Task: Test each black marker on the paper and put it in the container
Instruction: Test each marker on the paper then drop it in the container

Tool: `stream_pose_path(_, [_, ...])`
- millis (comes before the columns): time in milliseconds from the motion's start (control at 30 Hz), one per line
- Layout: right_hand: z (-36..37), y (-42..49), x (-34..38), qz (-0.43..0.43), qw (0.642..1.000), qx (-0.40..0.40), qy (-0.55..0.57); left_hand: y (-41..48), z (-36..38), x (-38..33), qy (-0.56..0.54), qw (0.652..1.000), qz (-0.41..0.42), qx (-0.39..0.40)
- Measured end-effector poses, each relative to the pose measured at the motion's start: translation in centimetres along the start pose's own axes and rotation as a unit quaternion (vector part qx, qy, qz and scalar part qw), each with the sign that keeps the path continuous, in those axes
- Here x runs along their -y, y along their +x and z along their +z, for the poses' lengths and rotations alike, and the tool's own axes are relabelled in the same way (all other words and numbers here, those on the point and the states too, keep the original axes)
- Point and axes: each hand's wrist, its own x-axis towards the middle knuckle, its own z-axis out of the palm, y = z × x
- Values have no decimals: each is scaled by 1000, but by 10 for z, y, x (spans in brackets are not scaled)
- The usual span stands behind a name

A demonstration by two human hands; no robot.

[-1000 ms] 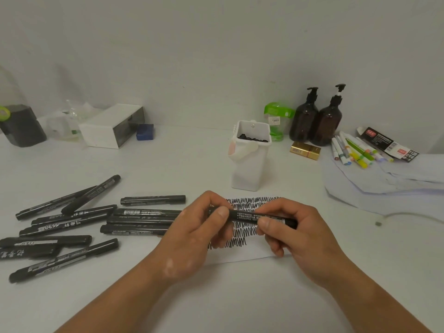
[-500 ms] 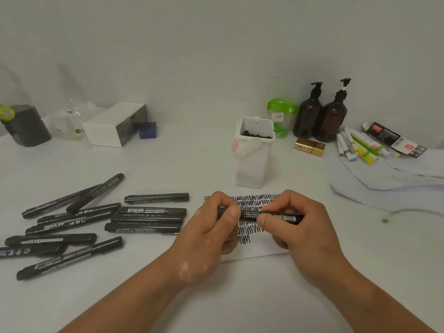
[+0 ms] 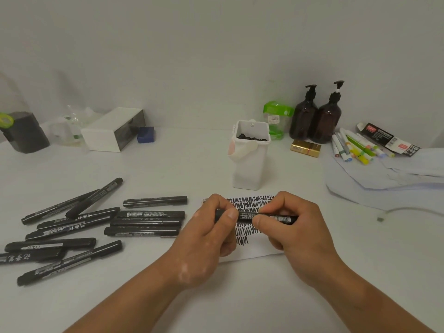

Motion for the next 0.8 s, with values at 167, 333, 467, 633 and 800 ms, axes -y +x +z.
stream_pose_path(167, [-4,2,-1,10,999,40,26,0,-9,3,54,998,4,34])
stream_pose_path(333, [-10,1,0,-17,996,82,17,2,-17,3,56,998,8,-12])
stream_pose_path(467, [-13,2,0,-30,996,80,0,4,-19,5,-27,999,6,-34])
stream_pose_path(633, [-7,-2,-4,-6,993,117,17,4,-16,8,-41,998,14,-37])
stream_pose_path(800, [-2,-4,-7,-26,990,122,-67,3,-16,5,-29,999,14,-31])
